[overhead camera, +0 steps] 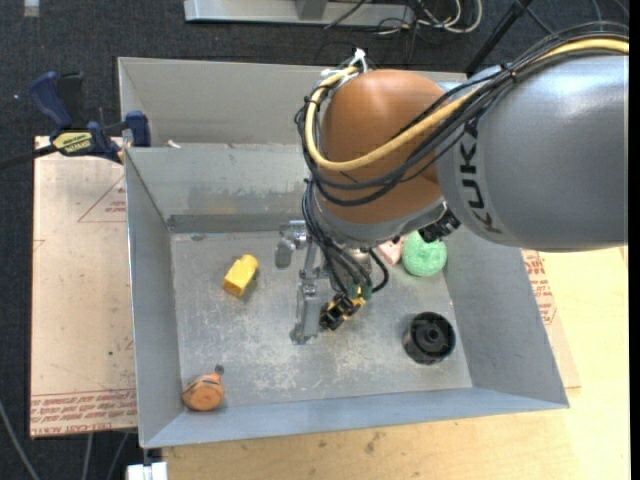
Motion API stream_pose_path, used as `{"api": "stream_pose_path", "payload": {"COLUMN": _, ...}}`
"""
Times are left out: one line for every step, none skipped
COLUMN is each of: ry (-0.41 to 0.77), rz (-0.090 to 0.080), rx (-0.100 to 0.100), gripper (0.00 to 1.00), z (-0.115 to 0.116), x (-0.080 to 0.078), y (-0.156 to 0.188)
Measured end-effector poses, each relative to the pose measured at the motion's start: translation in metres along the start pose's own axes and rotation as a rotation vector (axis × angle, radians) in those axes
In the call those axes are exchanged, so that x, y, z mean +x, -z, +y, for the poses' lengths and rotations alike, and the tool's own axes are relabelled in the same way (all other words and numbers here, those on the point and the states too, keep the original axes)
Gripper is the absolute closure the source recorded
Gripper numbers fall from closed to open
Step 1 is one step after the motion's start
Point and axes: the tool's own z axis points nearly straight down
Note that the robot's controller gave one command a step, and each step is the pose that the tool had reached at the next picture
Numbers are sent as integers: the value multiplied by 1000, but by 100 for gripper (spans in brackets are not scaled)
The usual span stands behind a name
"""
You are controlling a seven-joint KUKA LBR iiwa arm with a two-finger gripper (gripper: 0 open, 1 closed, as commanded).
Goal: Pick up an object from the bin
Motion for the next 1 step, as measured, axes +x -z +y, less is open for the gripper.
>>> {"api": "stream_pose_path", "payload": {"ry": -4, "rz": -8, "rx": -2, "gripper": 0, "z": -1, "x": -2, "y": 5}}
